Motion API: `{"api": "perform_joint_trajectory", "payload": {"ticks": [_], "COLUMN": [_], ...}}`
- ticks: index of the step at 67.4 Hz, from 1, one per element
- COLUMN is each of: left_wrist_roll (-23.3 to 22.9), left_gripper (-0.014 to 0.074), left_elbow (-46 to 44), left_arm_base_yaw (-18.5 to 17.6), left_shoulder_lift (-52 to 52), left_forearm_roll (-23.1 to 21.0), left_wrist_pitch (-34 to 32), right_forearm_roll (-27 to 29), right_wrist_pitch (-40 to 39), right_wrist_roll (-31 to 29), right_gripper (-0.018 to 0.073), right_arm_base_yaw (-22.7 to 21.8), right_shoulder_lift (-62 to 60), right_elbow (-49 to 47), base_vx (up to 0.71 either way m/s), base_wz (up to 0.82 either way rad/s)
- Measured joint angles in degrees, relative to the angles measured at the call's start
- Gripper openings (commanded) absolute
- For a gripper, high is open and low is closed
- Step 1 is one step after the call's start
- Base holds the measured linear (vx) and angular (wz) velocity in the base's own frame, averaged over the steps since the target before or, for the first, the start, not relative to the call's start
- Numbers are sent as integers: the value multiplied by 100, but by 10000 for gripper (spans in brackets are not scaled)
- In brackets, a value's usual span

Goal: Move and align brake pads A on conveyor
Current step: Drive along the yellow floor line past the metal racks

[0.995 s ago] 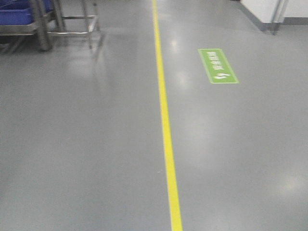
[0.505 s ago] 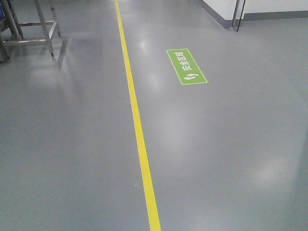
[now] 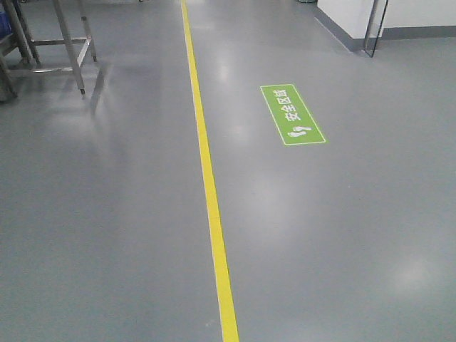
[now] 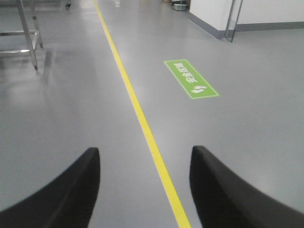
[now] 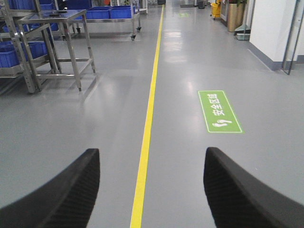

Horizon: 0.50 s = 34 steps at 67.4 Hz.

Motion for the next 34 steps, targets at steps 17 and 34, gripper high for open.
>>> {"api": "perform_joint_trajectory", "payload": {"ticks": [17,34], "left_wrist_roll": [0,0], "left_gripper": [394,394], "left_elbow": [0,0], "left_arm_base_yaw": [0,0], "left_shoulder_lift": [0,0], "left_forearm_roll": [0,0], "left_wrist_pitch": [0,0], "right_forearm_roll": [0,0], "right_wrist_pitch": [0,0], "right_wrist_roll": [0,0], "right_gripper": [449,449], "right_arm_base_yaw": [0,0], "right_shoulder_lift": [0,0], "right_elbow": [0,0], "base_vx": [57,61], "base_wz": [17,13]}}
